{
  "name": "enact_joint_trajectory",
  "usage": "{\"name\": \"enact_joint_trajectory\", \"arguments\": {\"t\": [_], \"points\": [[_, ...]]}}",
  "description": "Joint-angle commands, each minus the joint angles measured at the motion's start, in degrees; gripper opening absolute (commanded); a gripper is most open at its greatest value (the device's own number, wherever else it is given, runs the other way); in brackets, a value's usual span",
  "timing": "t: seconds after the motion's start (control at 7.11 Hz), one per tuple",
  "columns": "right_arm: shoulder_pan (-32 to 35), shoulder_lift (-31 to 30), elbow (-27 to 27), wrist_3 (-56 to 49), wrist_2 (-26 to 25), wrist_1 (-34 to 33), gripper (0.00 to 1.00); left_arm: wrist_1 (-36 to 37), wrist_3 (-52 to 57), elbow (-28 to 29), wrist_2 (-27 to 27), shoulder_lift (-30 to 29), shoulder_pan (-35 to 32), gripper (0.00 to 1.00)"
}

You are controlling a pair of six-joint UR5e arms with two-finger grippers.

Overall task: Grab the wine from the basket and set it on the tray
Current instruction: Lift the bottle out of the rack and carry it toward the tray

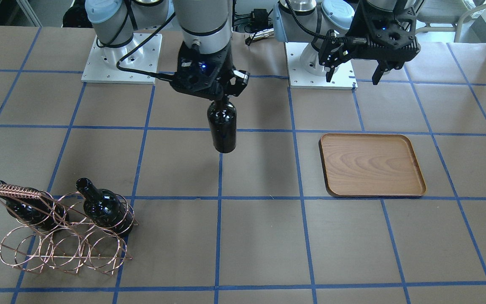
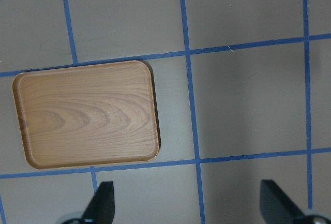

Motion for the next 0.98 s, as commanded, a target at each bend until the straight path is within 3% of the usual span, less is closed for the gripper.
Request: {"name": "enact_joint_trajectory", "arguments": {"t": [0.0,0.42,0.56,0.84], "points": [[5.63,1.66,4.91,8.81,5.88,-10.86,0.0,0.02,0.03,0.0,-0.09,-0.08,0.03,1.0],[9.25,2.02,7.84,12.1,7.99,-18.04,0.06,0.89,0.29,0.09,-0.35,-0.08,4.49,1.0],[9.26,2.02,7.84,12.11,7.74,-17.95,0.17,0.81,0.3,0.09,-0.26,0.0,5.91,1.0],[9.34,2.02,7.84,12.11,7.3,-17.95,0.53,0.89,0.3,0.09,-0.35,-0.08,6.27,1.0]]}}
